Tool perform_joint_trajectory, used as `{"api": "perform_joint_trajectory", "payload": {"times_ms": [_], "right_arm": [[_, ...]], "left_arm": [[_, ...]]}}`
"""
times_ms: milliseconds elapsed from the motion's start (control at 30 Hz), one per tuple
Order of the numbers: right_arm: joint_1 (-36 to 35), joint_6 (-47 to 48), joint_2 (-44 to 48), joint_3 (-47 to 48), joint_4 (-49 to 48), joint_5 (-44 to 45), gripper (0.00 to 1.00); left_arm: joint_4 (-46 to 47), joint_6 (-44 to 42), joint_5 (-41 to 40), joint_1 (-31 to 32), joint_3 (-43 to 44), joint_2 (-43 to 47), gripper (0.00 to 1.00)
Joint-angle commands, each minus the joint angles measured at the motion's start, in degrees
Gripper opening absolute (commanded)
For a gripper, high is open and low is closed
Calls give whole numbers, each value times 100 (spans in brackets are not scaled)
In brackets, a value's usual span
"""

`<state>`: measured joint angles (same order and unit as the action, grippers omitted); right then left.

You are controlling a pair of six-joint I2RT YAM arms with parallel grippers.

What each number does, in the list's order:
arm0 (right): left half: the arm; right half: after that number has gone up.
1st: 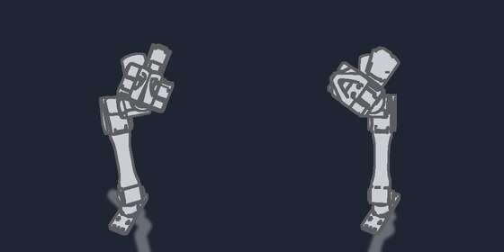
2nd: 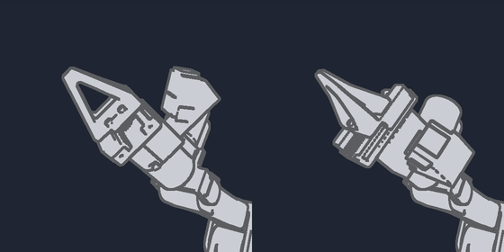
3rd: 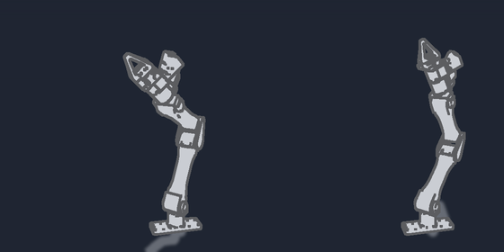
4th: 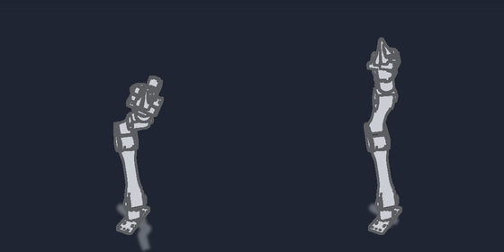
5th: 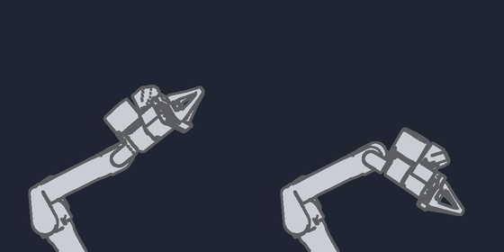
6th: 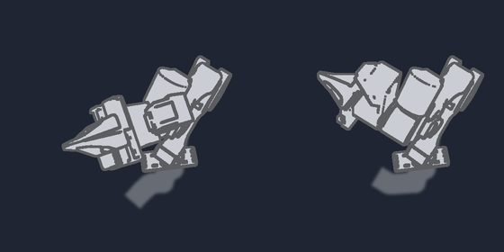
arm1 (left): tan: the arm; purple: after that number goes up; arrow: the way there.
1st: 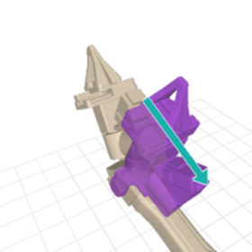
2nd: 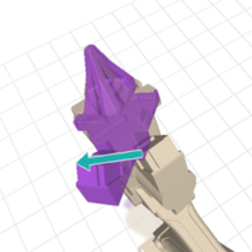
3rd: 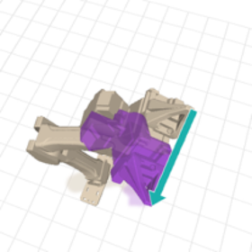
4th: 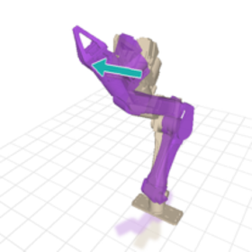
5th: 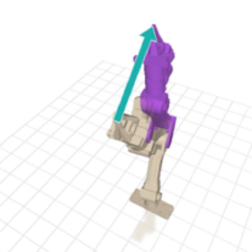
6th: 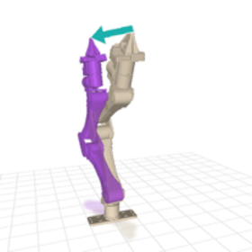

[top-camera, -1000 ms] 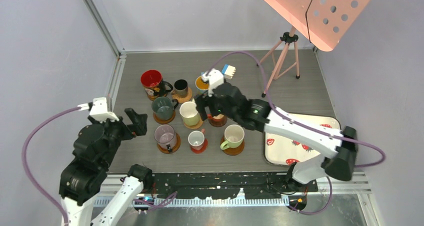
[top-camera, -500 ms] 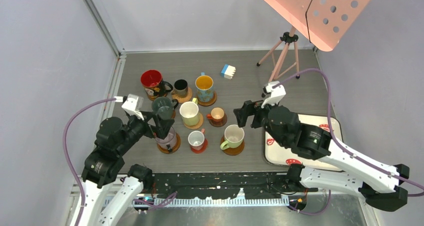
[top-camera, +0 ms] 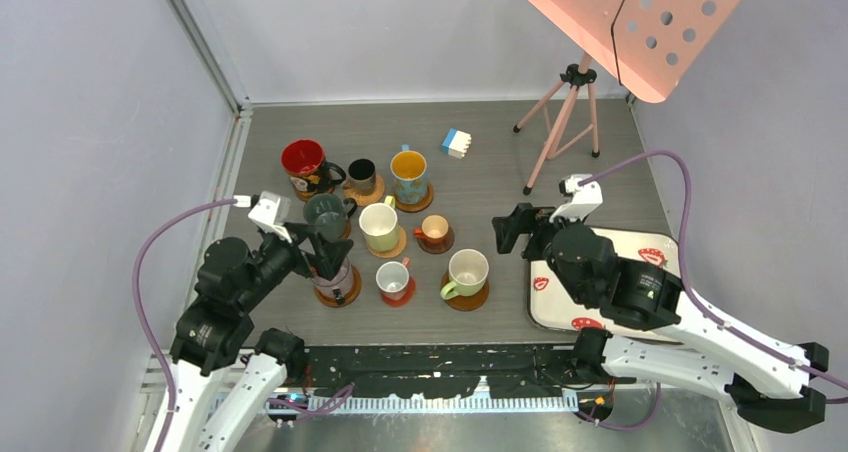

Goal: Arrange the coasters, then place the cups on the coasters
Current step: Reset both arms

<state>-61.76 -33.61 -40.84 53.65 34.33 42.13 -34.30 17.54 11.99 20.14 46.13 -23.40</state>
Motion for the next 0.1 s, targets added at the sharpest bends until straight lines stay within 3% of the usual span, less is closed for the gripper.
{"api": "perform_joint_trajectory", "payload": {"times_ms": [0, 67], "right_arm": [[-18, -124, 70, 17, 1, 230, 95], [-17, -154, 51, 36, 57, 267, 95]], "left_arm": [[293, -48, -18, 16, -59, 0, 99], [297, -64, -50, 16, -86, 19, 99]]}}
